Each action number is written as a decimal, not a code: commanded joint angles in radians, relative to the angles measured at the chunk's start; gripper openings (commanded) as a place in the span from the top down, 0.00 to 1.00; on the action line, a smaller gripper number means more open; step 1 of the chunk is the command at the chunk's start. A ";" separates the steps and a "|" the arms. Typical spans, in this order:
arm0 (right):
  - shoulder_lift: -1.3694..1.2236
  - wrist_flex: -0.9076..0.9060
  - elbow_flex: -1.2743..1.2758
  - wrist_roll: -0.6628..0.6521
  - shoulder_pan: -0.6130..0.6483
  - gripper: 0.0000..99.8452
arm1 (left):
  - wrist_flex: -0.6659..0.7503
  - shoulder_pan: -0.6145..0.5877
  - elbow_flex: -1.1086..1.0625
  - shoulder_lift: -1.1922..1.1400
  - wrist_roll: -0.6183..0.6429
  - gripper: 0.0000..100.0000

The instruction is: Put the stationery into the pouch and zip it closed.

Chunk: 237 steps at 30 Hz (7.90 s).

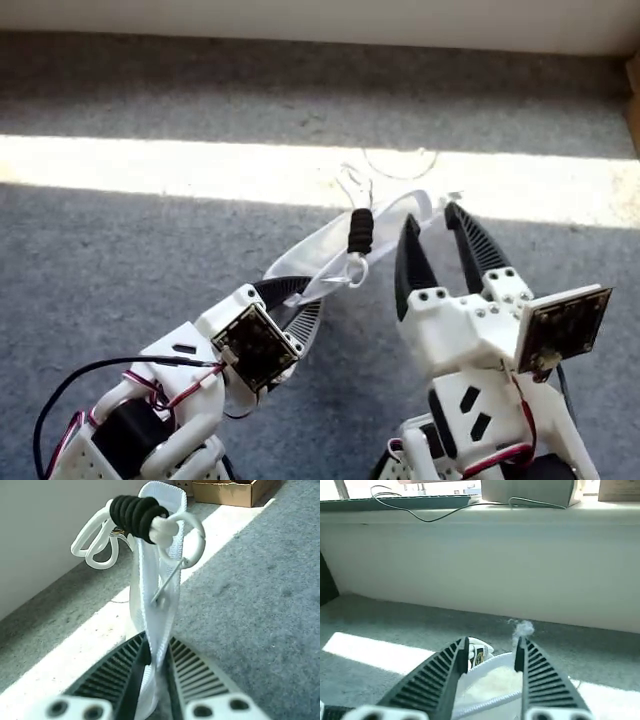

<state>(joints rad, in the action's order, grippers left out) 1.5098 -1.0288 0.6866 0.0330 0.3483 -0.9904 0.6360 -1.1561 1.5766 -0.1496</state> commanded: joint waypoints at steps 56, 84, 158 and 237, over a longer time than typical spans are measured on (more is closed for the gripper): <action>-0.001 0.030 0.147 -0.218 0.027 0.99 | 0.006 -0.064 0.005 -0.004 0.008 0.99; -0.001 0.205 0.278 -0.238 -0.117 0.99 | 0.006 -0.064 0.002 -0.004 0.006 0.99; -0.111 -0.242 0.117 -1.117 0.265 0.79 | -0.023 -0.064 0.001 -0.004 0.006 0.99; -0.110 -0.311 0.208 -0.350 0.473 0.81 | -0.035 -0.065 0.001 -0.004 0.006 0.99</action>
<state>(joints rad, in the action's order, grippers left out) 1.4254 -1.3817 0.8999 -0.3261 0.8117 -1.0027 0.5915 -1.1546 1.5781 -0.1481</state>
